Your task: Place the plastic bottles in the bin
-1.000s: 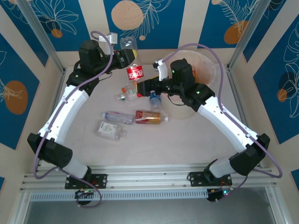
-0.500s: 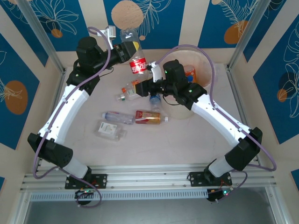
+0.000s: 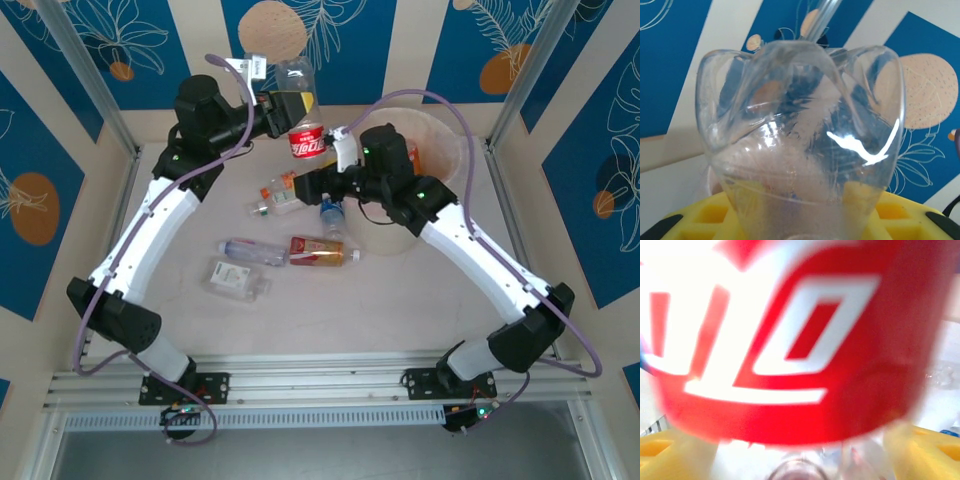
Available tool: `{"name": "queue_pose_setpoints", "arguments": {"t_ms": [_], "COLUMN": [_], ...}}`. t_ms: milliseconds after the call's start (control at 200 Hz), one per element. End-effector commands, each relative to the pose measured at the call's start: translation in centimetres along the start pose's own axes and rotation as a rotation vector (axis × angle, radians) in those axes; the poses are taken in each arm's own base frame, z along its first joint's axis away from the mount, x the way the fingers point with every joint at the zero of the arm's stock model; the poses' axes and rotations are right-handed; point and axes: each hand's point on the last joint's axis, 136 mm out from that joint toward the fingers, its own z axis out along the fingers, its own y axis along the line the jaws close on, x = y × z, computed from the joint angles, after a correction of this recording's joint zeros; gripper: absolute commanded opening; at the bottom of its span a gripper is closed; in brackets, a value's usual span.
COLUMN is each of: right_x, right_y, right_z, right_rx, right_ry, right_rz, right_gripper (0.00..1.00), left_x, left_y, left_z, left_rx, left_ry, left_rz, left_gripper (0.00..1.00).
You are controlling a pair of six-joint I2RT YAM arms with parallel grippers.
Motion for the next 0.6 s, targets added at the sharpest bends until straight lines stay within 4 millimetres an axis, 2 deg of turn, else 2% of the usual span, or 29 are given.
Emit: {"name": "queue_pose_setpoints", "arguments": {"t_ms": [0,115,275,395,595], "right_x": [-2.2,-2.8,-4.1,-5.5,-7.9], "right_y": [0.1,0.1,0.2,-0.4,-1.0], "right_z": [-3.3,-4.6,-5.9,-6.1,-5.7], "right_rx": [-0.011,-0.043,-0.064,-0.047,-0.039], "right_ry": [-0.073,-0.091,-0.134,-0.161,-0.195], "right_rz": [-0.037,-0.058,-0.082,-0.091,-0.115], "right_gripper": [0.88,0.89,0.91,0.98,0.99], "left_x": [-2.1,-2.2,-2.3,-1.9,-0.5], "left_y": [-3.6,-5.4,-5.9,-6.6,-8.1], "left_z": [0.2,0.9,2.2,3.1,4.9], "left_rx": [0.126,0.220,0.257,0.300,0.352], "left_ry": [-0.049,-0.046,-0.037,-0.019,0.033], "left_rz": [0.146,0.179,0.140,0.111,0.115], "left_gripper": [0.41,0.41,0.41,0.41,0.41]}}
